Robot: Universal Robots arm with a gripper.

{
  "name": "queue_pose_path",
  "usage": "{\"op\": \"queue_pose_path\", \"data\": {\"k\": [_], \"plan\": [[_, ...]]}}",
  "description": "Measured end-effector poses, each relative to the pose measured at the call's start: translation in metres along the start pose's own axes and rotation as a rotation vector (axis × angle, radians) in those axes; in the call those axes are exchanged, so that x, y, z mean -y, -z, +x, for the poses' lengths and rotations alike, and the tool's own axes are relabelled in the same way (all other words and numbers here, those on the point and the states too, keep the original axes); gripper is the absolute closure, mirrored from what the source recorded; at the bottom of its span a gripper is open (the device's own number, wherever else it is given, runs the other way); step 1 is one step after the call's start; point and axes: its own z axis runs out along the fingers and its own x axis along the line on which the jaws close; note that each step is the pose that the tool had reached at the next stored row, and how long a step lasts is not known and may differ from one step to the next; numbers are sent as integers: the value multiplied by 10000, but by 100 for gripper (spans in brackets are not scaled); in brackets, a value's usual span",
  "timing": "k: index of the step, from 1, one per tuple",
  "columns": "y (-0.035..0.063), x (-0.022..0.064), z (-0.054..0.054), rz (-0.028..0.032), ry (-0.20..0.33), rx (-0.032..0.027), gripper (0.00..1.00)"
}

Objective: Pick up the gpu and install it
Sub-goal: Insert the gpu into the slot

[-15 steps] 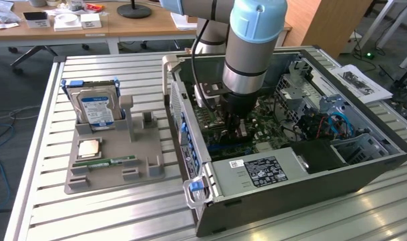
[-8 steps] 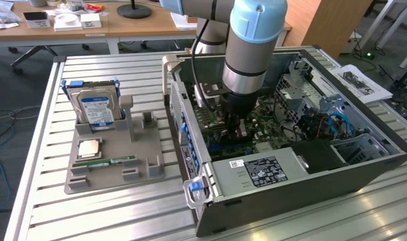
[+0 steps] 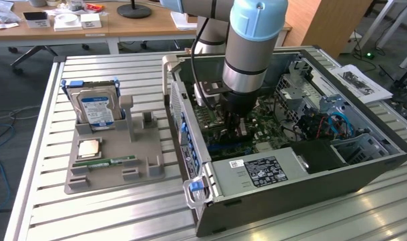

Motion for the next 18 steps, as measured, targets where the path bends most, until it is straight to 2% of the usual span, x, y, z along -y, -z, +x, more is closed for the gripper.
{"op": "queue_pose_path", "data": {"k": [18], "plan": [[-7, 0, 1, 3, 2, -6, 73]]}}
